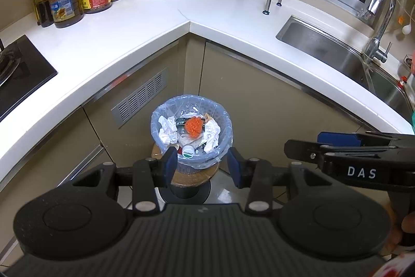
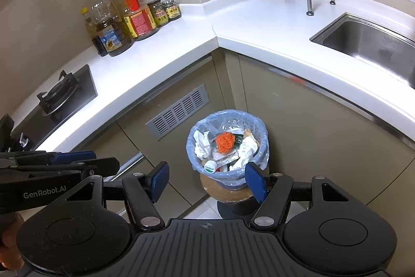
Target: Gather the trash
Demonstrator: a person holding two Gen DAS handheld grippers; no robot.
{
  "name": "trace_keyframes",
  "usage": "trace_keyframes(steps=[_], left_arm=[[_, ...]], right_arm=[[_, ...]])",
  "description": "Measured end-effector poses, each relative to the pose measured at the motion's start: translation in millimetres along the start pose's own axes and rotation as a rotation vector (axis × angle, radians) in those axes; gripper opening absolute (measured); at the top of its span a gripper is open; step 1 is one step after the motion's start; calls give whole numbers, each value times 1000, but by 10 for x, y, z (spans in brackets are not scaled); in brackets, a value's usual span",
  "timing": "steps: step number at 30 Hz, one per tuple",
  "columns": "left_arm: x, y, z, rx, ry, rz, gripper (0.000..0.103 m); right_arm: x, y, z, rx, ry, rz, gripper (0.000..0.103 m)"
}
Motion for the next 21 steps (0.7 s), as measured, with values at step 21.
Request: trace_keyframes(steps=[21], left_arm=[[-69,12,-14,8,-5,18,39]], right_arm=[[-33,4,-10,-8,5,15,65]])
Point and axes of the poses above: each gripper's, at about its wrist camera, not at the fingertips, and x roughly the way its jaws point, z to its right, y to its top, the point moved 3 cm from there along x, roughly the way its jaws point, and after that the axes turned 7 degrees about -z, right-handed, at the moved point
